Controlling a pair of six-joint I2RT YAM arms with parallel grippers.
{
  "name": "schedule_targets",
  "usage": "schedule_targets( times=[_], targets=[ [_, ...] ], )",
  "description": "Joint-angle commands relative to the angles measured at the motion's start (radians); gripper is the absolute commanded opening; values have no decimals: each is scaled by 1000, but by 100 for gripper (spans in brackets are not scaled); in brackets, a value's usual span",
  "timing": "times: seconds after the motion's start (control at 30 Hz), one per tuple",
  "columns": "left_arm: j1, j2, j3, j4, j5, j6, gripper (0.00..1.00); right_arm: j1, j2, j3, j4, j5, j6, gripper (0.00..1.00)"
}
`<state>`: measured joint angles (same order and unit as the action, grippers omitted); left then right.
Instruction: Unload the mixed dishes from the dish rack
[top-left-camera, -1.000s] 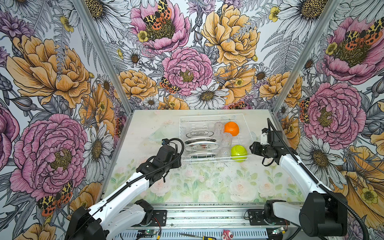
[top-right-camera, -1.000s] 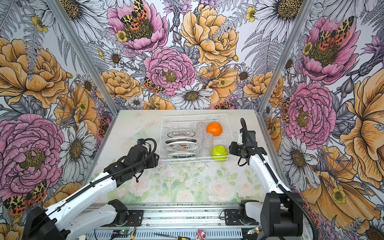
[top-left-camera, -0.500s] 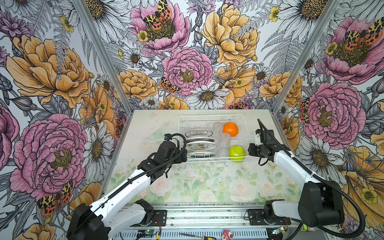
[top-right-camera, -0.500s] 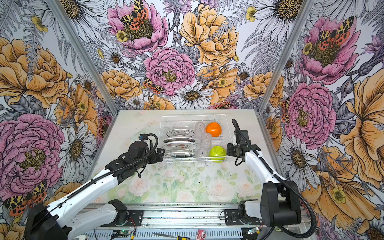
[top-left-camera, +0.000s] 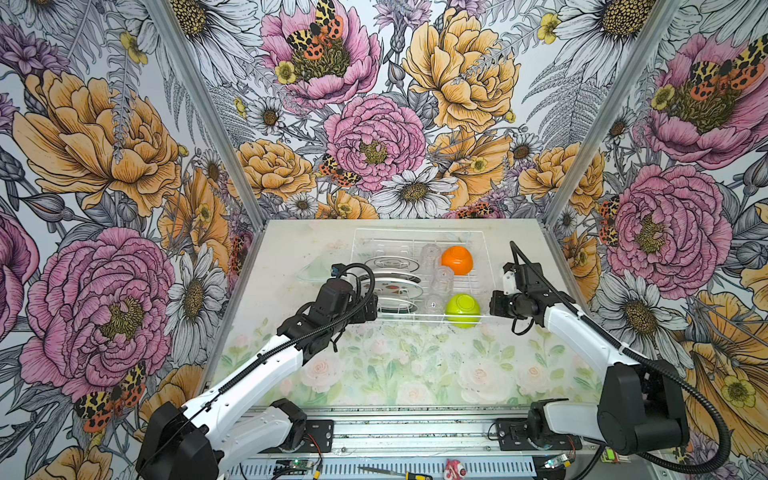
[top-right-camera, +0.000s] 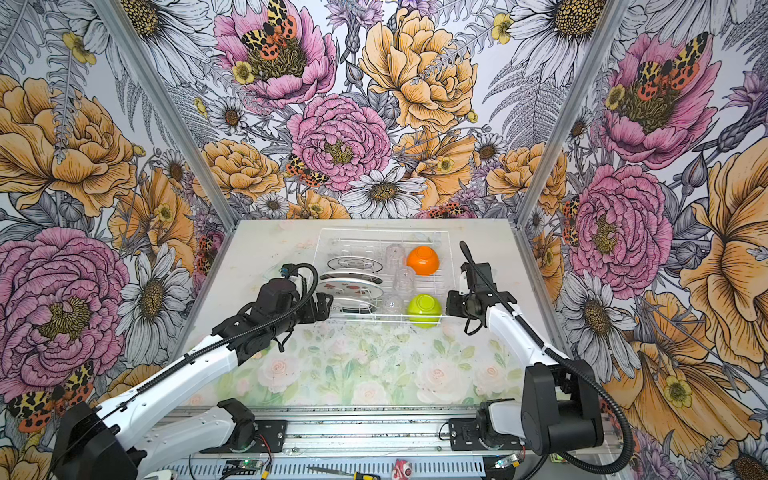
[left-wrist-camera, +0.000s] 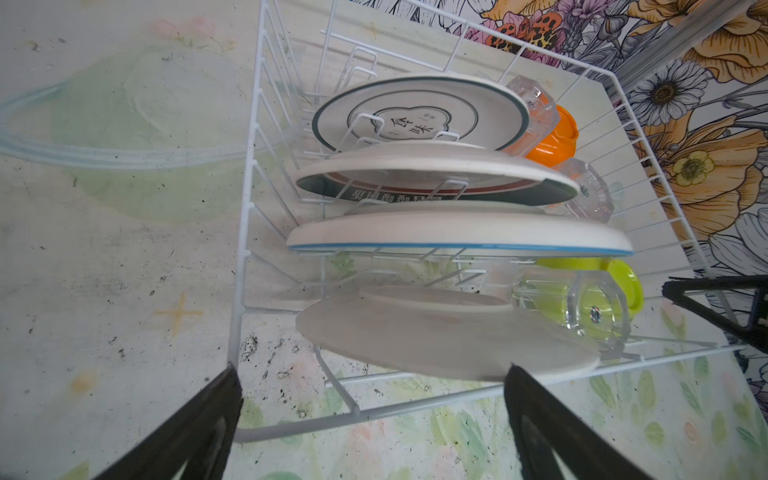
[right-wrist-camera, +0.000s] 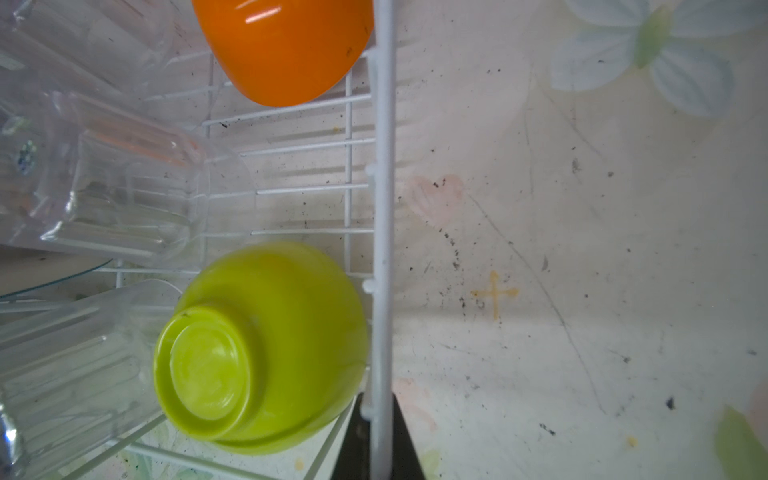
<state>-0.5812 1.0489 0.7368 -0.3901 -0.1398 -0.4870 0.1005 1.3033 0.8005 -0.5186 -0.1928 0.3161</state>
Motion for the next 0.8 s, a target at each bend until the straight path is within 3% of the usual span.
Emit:
schedule_targets(
  times=[0.0,0.2,0.43,0.77],
  targets=[
    [1,3,21,31,23,15,99,30,-29,-28,-3,20,-34,0],
    [1,2,30,33,13,14,99,83,-72,-57,-13,75,-12,0],
    [1,19,49,32,8,22,99,161,-31,-44,-94,279,-10,0],
    [1,18,58,22,-5,25,99,194,-78,-59,-99,276,-21,0]
  ],
)
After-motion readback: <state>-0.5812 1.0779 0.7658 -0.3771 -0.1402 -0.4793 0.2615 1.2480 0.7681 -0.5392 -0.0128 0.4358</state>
